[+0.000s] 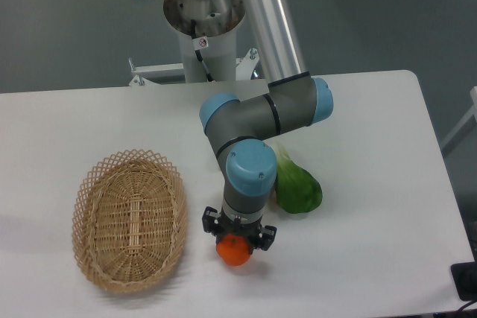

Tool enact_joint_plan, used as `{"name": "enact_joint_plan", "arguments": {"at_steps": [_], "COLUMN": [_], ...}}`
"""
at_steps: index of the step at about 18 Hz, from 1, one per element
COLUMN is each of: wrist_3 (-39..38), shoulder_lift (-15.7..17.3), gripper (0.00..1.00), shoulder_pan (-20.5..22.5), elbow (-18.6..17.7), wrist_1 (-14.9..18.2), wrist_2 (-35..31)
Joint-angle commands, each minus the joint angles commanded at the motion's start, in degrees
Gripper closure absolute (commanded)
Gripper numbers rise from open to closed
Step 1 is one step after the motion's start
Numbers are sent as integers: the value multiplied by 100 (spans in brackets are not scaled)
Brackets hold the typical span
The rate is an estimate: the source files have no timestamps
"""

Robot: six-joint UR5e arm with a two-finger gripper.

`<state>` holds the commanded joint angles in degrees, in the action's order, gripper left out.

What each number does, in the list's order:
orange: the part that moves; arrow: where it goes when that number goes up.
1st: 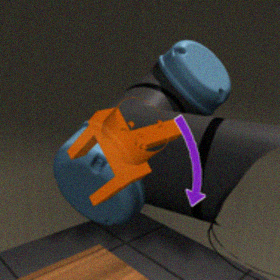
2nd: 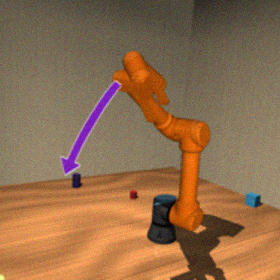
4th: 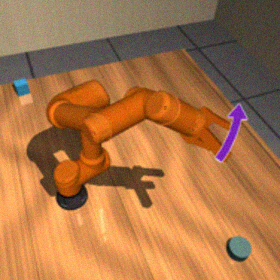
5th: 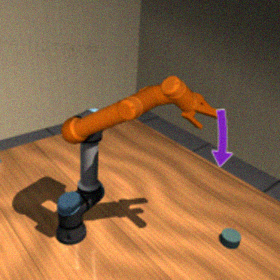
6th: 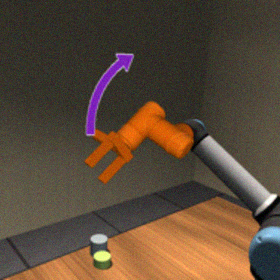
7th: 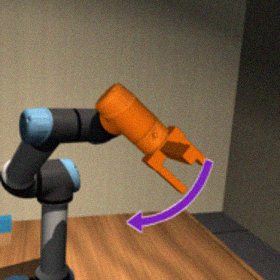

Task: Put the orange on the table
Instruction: 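Carry the held orange toward the basket and lower it near the table, then lower the orange onto the table and open the gripper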

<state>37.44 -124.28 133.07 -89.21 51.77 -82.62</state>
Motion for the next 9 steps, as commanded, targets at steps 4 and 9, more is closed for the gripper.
{"name": "enact_joint_plan", "arguments": {"at_steps": [4, 9], "wrist_3": [18, 9], "shoulder_lift": [-18, -26], "gripper": [28, 8], "shoulder_pan": [0, 0], "elbow": [0, 0], "wrist_1": [0, -26], "wrist_2": [0, -9]}}
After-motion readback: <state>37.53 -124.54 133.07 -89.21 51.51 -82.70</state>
